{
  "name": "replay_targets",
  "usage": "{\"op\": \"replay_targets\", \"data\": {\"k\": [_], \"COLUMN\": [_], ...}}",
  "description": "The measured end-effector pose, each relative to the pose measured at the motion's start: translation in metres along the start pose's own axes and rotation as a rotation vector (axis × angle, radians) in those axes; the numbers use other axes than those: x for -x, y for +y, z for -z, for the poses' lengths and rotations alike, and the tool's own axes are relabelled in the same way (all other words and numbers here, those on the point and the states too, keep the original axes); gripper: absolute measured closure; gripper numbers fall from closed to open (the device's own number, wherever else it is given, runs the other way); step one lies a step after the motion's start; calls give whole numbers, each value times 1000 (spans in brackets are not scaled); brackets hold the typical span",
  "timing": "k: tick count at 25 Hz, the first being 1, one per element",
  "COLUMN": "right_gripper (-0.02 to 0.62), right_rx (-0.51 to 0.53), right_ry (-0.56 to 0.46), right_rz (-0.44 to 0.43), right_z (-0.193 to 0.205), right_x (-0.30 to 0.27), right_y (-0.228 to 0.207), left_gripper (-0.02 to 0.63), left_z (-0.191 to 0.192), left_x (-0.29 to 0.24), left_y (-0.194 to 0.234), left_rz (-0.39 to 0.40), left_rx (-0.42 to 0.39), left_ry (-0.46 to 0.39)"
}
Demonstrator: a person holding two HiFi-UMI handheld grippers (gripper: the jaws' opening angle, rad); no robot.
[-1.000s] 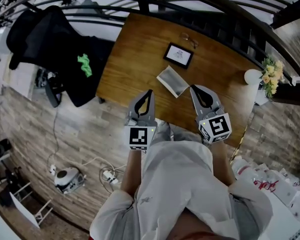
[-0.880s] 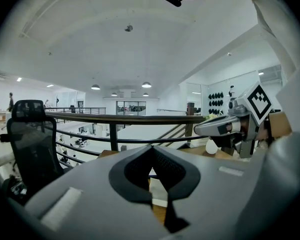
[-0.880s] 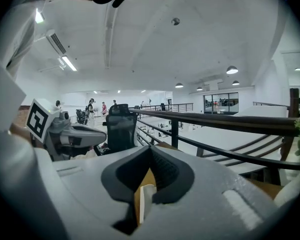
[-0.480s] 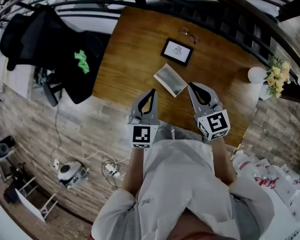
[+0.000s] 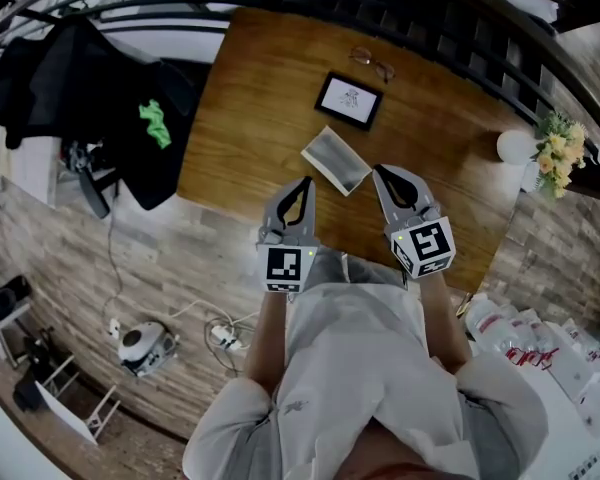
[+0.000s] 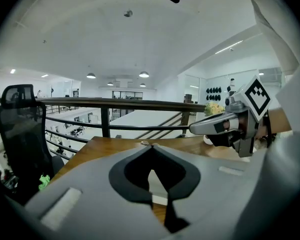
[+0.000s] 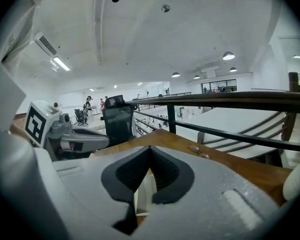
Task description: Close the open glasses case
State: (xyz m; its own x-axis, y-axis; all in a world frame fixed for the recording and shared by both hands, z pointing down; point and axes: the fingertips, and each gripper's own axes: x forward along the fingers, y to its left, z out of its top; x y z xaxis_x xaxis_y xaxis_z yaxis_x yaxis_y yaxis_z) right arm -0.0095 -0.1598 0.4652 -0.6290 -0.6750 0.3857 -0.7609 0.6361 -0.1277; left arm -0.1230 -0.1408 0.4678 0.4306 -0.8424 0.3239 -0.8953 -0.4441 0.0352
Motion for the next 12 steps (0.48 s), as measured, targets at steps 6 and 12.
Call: {"op": "replay_targets", "data": {"k": [6,12], "right_gripper": [592,592], "right_rx": [-19,-41], "right_ry": [27,66], "right_rz": [11,28], "right_z": [16,35], "right_x": [-10,-19], "right_y": [-6,-17], "left_gripper": [588,586], "left_z": [19,36], "left_x": [-14,-34], "left_y": [-3,-8], "left_rz": [27,61], "left_rx": [10,8], "left_ry": [39,70]}}
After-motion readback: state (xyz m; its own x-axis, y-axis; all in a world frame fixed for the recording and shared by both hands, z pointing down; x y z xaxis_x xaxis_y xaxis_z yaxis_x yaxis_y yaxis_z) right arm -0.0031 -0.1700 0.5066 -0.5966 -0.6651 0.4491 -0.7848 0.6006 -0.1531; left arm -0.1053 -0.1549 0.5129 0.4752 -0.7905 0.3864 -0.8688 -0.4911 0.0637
